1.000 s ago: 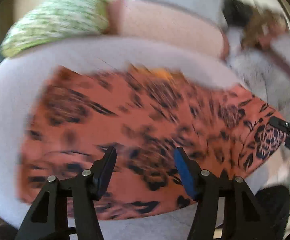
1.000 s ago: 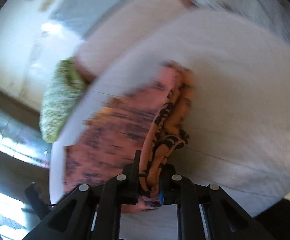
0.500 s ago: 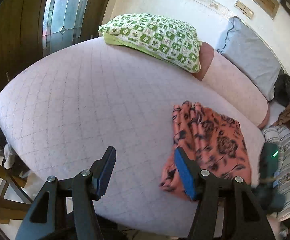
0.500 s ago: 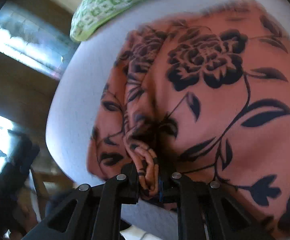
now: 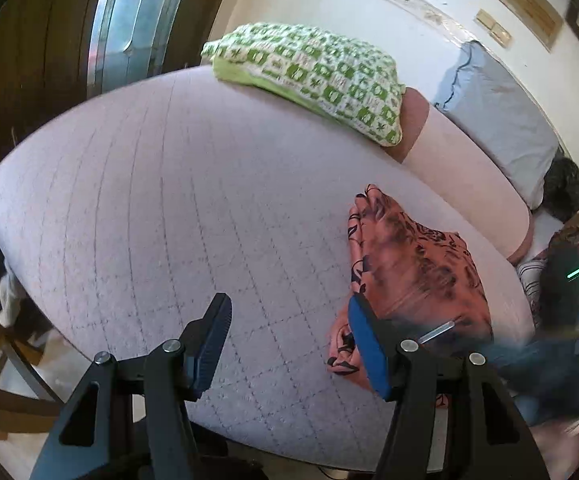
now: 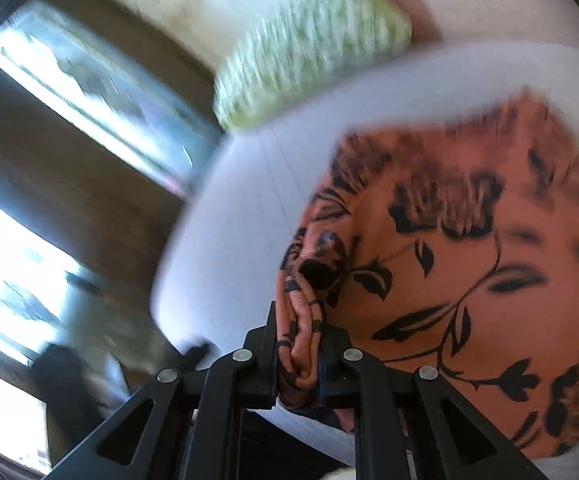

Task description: Fold small clothes

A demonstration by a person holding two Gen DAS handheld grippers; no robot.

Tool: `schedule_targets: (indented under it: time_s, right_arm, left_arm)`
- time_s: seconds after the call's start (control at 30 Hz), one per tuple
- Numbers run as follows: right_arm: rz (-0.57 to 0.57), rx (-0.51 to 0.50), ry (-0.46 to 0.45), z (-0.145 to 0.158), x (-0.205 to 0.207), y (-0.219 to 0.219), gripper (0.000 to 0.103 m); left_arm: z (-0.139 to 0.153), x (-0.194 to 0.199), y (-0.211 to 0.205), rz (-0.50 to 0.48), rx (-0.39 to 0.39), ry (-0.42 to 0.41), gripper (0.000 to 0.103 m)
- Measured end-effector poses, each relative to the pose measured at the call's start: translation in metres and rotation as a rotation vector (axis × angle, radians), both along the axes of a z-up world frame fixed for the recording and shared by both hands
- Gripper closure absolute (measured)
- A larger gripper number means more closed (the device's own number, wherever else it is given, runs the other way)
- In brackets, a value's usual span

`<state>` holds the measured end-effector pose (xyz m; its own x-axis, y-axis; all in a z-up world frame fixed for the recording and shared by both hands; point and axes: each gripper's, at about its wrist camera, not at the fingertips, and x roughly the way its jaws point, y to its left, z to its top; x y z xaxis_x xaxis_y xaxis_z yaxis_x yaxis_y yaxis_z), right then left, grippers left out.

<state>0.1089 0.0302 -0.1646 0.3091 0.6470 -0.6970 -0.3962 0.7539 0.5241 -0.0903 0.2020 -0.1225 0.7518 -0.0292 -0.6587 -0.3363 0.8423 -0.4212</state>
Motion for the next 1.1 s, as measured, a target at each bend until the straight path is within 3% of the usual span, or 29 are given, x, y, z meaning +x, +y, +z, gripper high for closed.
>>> schedule_targets:
  time_s: [0.07, 0.13, 0.27, 0.3, 0.37, 0.43, 0.53, 0.7, 0.87, 0.97, 1.03, 1.07, 1.1]
  right_arm:
    - [-0.021, -0.081, 0.056, -0.043, 0.003, 0.010, 0.085]
    - [-0.023, -0.066, -0.012, -0.037, -0.004, 0.009, 0.085]
    - [0.012, -0.074, -0.034, -0.019, -0.005, 0.015, 0.084]
    - [0.024, -0.080, -0.047, -0.016, -0.006, 0.018, 0.080]
    - [0.071, -0.111, -0.044, -0.024, -0.013, 0.026, 0.058]
    - [0.106, -0.029, -0.044, -0.025, -0.021, 0.022, 0.038]
    - [0.132, 0.072, 0.006, -0.021, -0.024, 0.014, 0.033]
    - [0.174, 0.218, 0.089, -0.026, -0.037, -0.031, 0.031]
    - [0.006, 0.313, 0.042, -0.011, -0.036, -0.093, 0.031]
    - [-0.124, 0.352, 0.041, -0.012, -0.031, -0.137, 0.031]
    - [-0.176, 0.370, 0.113, -0.027, -0.020, -0.155, 0.031]
    - [-0.194, 0.379, 0.148, -0.034, -0.016, -0.158, 0.031]
    - [-0.211, 0.396, 0.178, -0.042, -0.015, -0.165, 0.031]
  left_arm:
    - [-0.001, 0.001, 0.001, -0.006, -0.006, 0.002, 0.042]
    - [-0.002, -0.001, 0.001, -0.003, -0.006, -0.005, 0.042]
    - [-0.002, 0.003, -0.003, -0.010, -0.003, 0.002, 0.042]
    - [-0.001, 0.004, -0.005, -0.018, 0.006, 0.004, 0.042]
    - [0.000, 0.005, -0.007, -0.026, 0.018, 0.007, 0.042]
    - [0.001, 0.003, -0.006, -0.026, 0.013, -0.001, 0.041]
    - [0.003, 0.005, -0.003, -0.015, 0.011, 0.011, 0.041]
    - [0.017, 0.009, -0.020, -0.070, 0.042, -0.010, 0.041]
    - [0.031, 0.035, -0.066, -0.226, 0.120, -0.027, 0.041]
    - [0.010, 0.065, -0.085, -0.274, 0.157, 0.086, 0.041]
    - [-0.022, 0.083, -0.082, -0.238, 0.246, 0.251, 0.042]
    - [-0.041, 0.088, -0.073, -0.205, 0.236, 0.328, 0.040]
    - [-0.043, 0.088, -0.066, -0.187, 0.171, 0.323, 0.039]
